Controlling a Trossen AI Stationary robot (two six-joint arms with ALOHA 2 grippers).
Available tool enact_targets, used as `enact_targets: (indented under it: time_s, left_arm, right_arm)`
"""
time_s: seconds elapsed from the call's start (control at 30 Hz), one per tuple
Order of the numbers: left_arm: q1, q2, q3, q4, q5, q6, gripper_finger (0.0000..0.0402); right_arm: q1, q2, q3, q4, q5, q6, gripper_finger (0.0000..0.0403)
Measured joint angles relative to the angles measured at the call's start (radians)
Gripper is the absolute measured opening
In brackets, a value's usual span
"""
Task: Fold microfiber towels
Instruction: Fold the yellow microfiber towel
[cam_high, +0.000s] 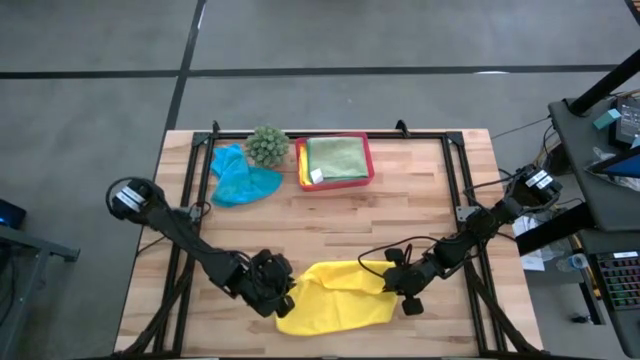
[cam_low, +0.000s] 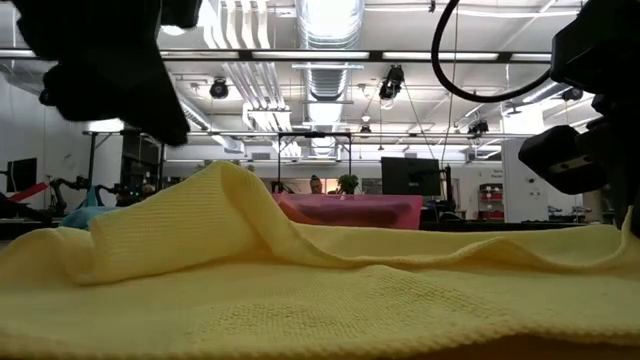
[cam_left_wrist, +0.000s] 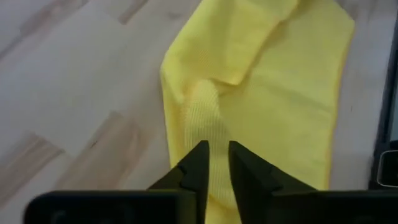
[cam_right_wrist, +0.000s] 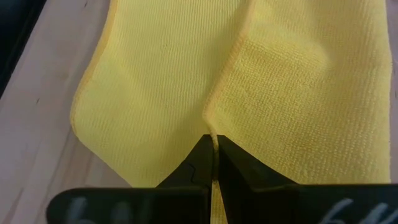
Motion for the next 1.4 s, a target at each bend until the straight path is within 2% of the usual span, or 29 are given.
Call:
enact_targets:
  time_s: [0.13, 0.27, 0.47, 0.7, 0.97, 1.17, 1.27, 1.4]
  left_arm:
    - [0.005, 0.036, -0.015, -0.006, -0.028, -0.042, 0.0093]
    - [0.016, 0.068, -0.014, 0.059, -0.047, -0.050, 0.0132]
    - [0.022, 0.118, -0.010, 0.166, -0.034, -0.016, 0.0142]
    - [0.031, 0.167, -0.009, 0.236, 0.004, -0.011, 0.0111]
    - [0.032, 0.223, 0.011, 0.258, 0.013, 0.052, 0.0010]
    - [0.033, 0.200, 0.022, 0.248, 0.010, 0.143, 0.0001]
    - [0.033, 0.149, 0.045, 0.134, 0.012, 0.175, 0.0001]
    - [0.037, 0.074, 0.112, -0.183, -0.025, 0.173, 0.0001]
  right_arm:
    - [0.000, 0.000, 0.000, 0.003, 0.000, 0.000, 0.0009]
    - [0.000, 0.000, 0.000, 0.006, 0.000, 0.000, 0.0009]
    - [0.000, 0.000, 0.000, 0.006, 0.000, 0.000, 0.0009]
    - [0.000, 0.000, -0.001, 0.006, 0.000, 0.000, 0.0009]
    - [0.000, 0.000, -0.003, 0.007, 0.000, 0.000, 0.0009]
    - [0.000, 0.000, -0.004, 0.006, 0.004, 0.000, 0.0009]
    - [0.000, 0.000, -0.005, 0.007, 0.050, 0.000, 0.0009]
    - [-0.001, 0.000, -0.005, 0.007, 0.080, 0.000, 0.0009]
